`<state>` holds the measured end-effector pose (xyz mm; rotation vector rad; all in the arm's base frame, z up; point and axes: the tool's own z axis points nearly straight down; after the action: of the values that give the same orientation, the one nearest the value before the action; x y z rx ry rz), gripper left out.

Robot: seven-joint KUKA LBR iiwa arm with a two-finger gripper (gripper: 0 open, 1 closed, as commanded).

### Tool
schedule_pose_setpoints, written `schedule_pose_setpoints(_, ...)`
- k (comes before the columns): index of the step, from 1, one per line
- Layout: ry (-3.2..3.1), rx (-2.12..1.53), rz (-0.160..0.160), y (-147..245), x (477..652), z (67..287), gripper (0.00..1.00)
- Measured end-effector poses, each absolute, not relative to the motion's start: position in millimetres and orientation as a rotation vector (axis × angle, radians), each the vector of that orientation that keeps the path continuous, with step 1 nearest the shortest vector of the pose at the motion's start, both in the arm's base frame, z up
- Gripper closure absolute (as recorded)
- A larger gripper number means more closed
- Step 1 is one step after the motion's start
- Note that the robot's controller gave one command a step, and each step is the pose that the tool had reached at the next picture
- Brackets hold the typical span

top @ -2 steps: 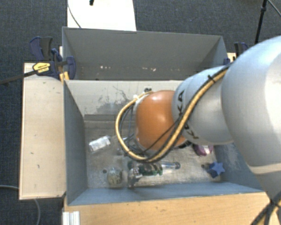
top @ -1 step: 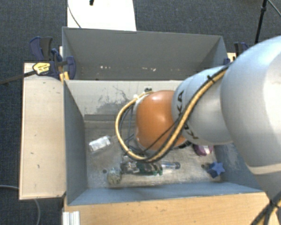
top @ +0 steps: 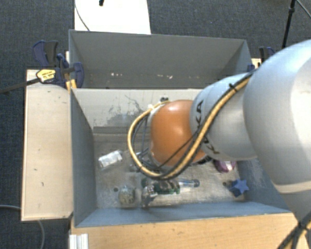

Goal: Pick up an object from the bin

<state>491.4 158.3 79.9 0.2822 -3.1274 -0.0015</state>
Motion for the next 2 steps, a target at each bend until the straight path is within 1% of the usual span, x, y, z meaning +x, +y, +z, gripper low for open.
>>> schedule_pose_setpoints(1, -3.125, 0.299, -0.002, 158.4, 491.3, 79.9, 1.00)
schedule_pose_setpoints(2, -3.126, 0.293, -0.002, 158.3, 491.4, 79.9, 0.00)
